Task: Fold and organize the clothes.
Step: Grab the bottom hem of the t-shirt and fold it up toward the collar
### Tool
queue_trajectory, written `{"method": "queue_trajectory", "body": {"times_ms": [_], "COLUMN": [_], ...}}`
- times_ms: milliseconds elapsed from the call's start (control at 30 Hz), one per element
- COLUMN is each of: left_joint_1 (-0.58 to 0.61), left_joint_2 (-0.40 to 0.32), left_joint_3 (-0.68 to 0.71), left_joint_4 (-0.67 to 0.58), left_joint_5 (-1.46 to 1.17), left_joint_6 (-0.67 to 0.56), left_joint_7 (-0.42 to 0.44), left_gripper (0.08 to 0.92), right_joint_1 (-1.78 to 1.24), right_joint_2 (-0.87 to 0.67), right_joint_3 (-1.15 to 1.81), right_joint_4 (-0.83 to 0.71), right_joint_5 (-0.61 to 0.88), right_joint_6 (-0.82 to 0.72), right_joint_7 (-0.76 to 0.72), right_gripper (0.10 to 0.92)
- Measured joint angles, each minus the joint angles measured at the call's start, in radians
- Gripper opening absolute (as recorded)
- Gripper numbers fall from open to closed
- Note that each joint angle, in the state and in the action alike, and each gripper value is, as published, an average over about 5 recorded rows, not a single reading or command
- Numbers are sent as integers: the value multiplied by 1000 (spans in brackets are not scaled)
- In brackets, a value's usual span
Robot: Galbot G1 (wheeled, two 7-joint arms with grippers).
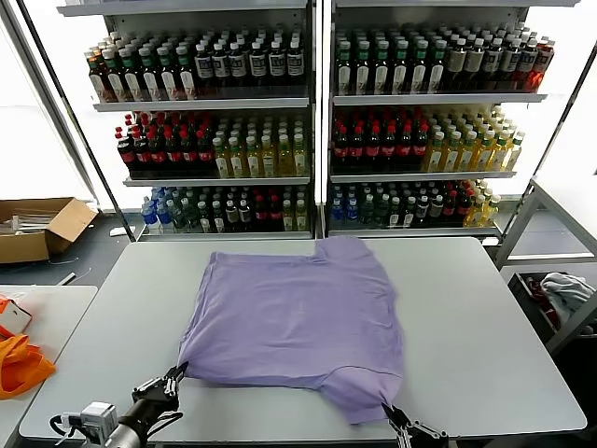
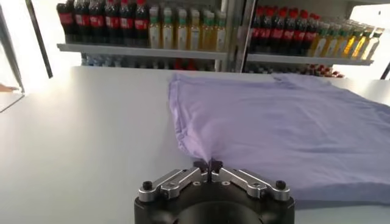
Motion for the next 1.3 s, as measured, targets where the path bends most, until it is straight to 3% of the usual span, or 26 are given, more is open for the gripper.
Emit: {"method": "queue_trajectory", "body": {"times_ms": [233, 700, 1300], "left_joint_1": [-3, -159, -486], "left_joint_2": [23, 108, 130], "left_joint_3": [5, 37, 155], "left_joint_4": [-7, 77, 352], "left_joint_5": [-1, -37, -90], "left_joint_6": [12, -10, 18], "left_joint_7": [2, 45, 115], "left_gripper": [94, 96, 102], "right_joint_1": [103, 424, 810], "right_joint_2": [6, 22, 42], "right_joint_3": [-17, -64, -199], "right_joint_4": [-42, -219, -564], "right_joint_5": [41, 78, 28], "right_joint_6": [28, 40, 30], "right_joint_7": [19, 62, 50], "right_gripper": [108, 108, 121]}}
